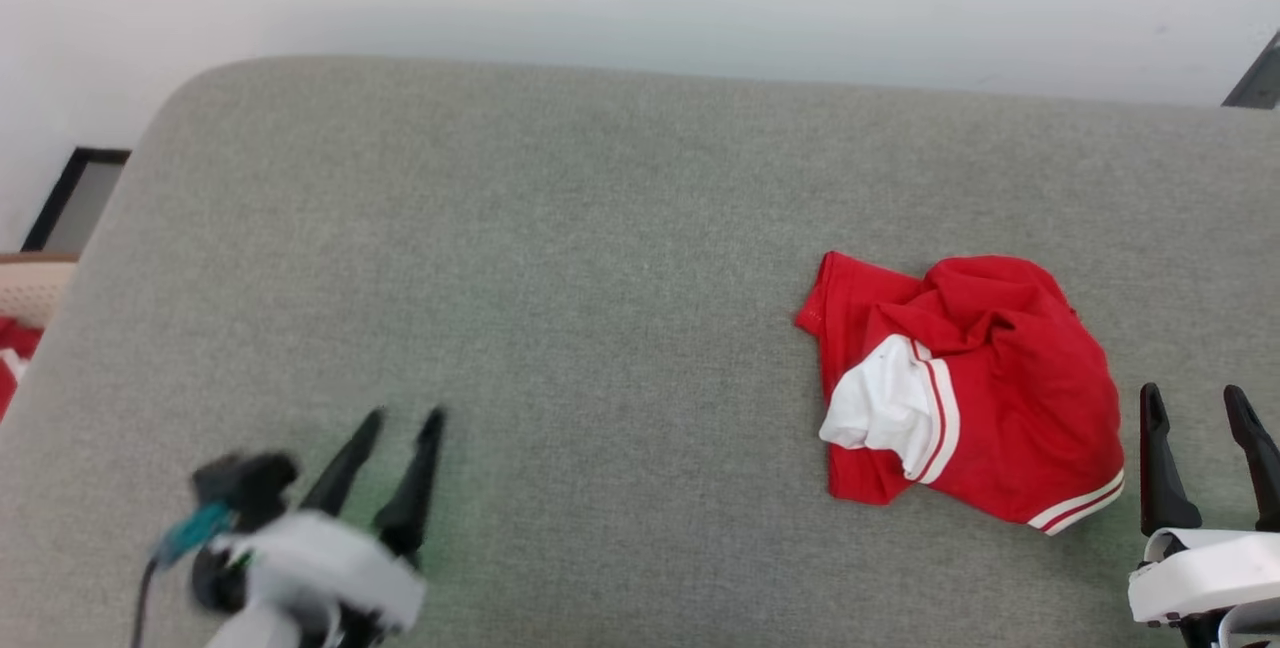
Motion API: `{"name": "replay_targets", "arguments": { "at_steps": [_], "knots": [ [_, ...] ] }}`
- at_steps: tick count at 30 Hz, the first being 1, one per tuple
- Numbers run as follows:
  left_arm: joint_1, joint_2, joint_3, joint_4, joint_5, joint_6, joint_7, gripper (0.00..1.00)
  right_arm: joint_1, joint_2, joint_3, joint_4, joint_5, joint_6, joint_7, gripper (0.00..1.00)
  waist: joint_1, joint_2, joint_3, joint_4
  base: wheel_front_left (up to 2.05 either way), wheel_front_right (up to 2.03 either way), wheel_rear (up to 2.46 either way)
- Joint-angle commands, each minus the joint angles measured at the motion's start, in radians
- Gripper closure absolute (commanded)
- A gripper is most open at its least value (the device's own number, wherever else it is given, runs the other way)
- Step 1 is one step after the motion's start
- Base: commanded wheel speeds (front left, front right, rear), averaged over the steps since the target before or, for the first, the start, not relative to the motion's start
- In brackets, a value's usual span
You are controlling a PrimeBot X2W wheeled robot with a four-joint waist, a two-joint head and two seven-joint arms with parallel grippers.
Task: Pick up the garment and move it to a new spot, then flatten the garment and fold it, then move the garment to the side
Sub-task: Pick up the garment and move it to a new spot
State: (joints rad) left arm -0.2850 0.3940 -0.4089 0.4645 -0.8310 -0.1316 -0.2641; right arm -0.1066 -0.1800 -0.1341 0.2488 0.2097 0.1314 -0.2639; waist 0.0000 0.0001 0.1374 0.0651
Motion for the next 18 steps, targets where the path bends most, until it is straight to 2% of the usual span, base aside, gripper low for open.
{"name": "replay_targets", "arguments": {
  "at_steps": [1, 6, 10, 14, 18],
  "knots": [
    [0.034, -0.009, 0.033, -0.009, 0.029, 0.003, 0.0, 0.0, 0.019, -0.005, 0.001, -0.003, -0.004, -0.001, -0.001, 0.0, 0.0, -0.0001, -0.016, -0.014, 0.0, 0.0, 0.0],
    [0.168, -0.06, 0.234, -0.077, 0.233, 0.006, 0.0, 0.0, 0.017, -0.012, 0.005, -0.01, -0.005, -0.001, -0.001, 0.0, 0.0, -0.0001, -0.04, -0.049, 0.0, 0.0, 0.0],
    [0.237, -0.099, 0.357, -0.134, 0.374, 0.005, 0.0, 0.0, 0.017, -0.012, 0.006, -0.019, 0.0, -0.001, -0.001, 0.0, 0.0, -0.0001, -0.054, -0.07, 0.0, 0.0, 0.0],
    [0.28, -0.142, 0.451, -0.213, 0.489, 0.004, 0.0, 0.0, 0.012, -0.007, 0.005, -0.034, 0.01, -0.001, -0.001, 0.0, 0.0, -0.0001, -0.066, -0.083, 0.0, 0.0, 0.0],
    [0.311, -0.177, 0.499, -0.284, 0.572, 0.003, 0.0, 0.0, 0.014, 0.005, 0.007, -0.062, 0.022, -0.001, -0.001, 0.0, 0.0, -0.0001, -0.081, -0.09, 0.0, 0.0, 0.0]
  ]
}}
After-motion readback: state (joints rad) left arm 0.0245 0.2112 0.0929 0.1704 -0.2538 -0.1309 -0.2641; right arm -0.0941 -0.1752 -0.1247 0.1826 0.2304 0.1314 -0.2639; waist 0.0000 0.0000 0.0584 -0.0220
